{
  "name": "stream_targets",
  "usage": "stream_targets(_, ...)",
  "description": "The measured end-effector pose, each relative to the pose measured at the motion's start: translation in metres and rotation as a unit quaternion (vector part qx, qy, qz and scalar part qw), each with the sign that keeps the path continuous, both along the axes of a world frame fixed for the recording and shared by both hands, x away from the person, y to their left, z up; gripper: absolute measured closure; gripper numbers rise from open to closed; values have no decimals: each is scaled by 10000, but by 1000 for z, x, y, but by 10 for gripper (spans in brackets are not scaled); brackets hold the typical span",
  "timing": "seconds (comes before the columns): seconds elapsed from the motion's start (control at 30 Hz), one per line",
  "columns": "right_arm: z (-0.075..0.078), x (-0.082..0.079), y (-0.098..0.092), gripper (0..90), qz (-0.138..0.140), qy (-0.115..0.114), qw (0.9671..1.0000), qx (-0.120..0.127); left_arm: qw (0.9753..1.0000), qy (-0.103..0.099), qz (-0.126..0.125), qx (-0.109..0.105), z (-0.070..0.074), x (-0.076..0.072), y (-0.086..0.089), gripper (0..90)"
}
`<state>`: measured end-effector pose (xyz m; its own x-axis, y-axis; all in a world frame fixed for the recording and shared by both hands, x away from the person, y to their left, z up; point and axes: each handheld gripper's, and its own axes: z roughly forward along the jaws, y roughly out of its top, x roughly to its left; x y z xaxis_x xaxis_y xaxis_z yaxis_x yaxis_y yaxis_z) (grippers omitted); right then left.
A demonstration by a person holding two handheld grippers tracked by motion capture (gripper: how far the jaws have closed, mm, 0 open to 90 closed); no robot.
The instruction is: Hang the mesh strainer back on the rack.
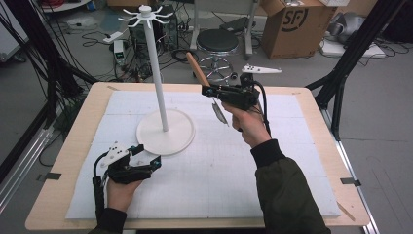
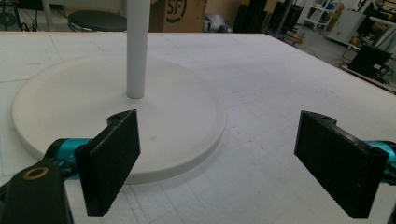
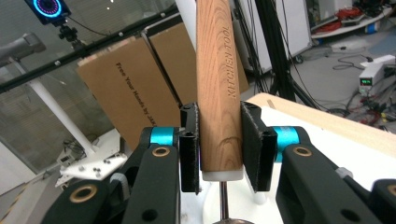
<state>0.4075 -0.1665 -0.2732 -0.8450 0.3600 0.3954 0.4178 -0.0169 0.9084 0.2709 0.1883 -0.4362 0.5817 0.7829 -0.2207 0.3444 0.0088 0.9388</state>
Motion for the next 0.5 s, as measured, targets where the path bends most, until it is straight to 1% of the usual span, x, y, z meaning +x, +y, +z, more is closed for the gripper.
stream_targets(0.07,4,0,4,713,3,-56,10000,10,10000,-2,-4,-17,0,0,0,148)
stream_targets(0.17,12,-1,9,713,-3,-182,9998,118,10000,-10,5,-69,0,0,1,149)
stream_targets(0.27,20,1,14,713,-76,-263,9995,177,10000,4,3,-94,0,1,1,150)
stream_targets(0.33,27,1,16,713,-102,-331,9991,261,9999,-1,13,-108,0,1,1,150)
stream_targets(0.37,33,2,19,713,-173,-454,9984,286,10000,-35,25,-58,0,1,0,157)
stream_targets(0.4,33,2,19,713,-173,-454,9984,286,10000,-69,31,4,0,1,0,157)
stream_targets(0.43,35,4,20,713,-180,-426,9985,300,10000,-62,12,16,0,1,-1,158)
stream_targets(0.5,43,8,25,713,-226,-432,9983,333,10000,-72,0,-33,0,2,-1,158)
